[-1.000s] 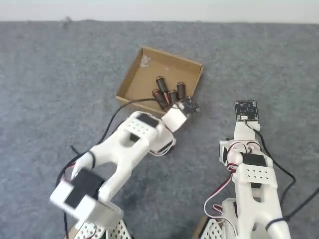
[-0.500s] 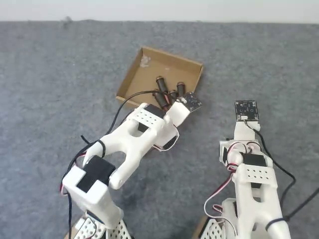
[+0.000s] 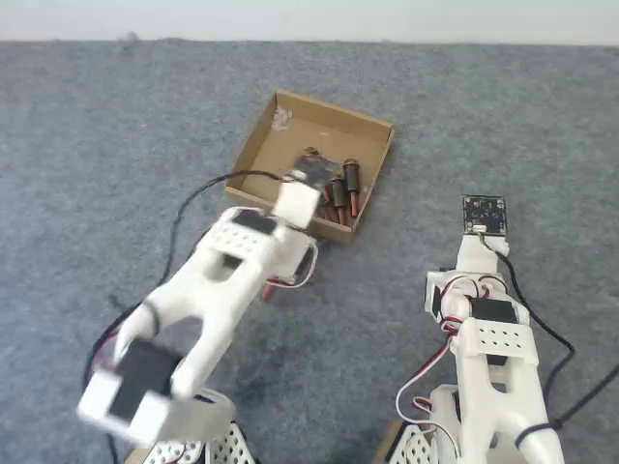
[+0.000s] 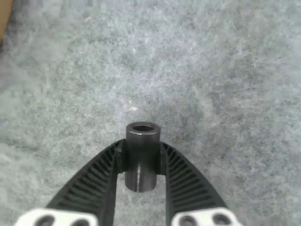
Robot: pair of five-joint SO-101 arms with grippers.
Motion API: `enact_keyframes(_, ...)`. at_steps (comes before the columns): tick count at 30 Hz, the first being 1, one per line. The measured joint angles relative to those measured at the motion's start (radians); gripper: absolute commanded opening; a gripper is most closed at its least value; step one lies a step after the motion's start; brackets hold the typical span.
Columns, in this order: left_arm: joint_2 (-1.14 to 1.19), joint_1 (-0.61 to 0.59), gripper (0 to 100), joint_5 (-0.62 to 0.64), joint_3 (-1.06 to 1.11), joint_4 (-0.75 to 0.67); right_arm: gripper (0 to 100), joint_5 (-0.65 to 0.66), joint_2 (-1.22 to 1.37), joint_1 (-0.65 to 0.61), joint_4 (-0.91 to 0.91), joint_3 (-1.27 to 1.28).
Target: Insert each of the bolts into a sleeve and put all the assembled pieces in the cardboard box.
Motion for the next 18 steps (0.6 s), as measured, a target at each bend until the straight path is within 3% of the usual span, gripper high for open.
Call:
enact_keyframes(7,-0.245,-0.164,1,0.175,0.184,-0.155,0.6,-0.075,0.0,-0.146,-0.034,0.0)
enact_keyframes(18,-0.224,-0.319,1,0.207,0.192,-0.319,0.6,-0.12,0.0,-0.479,-0.315,0.002)
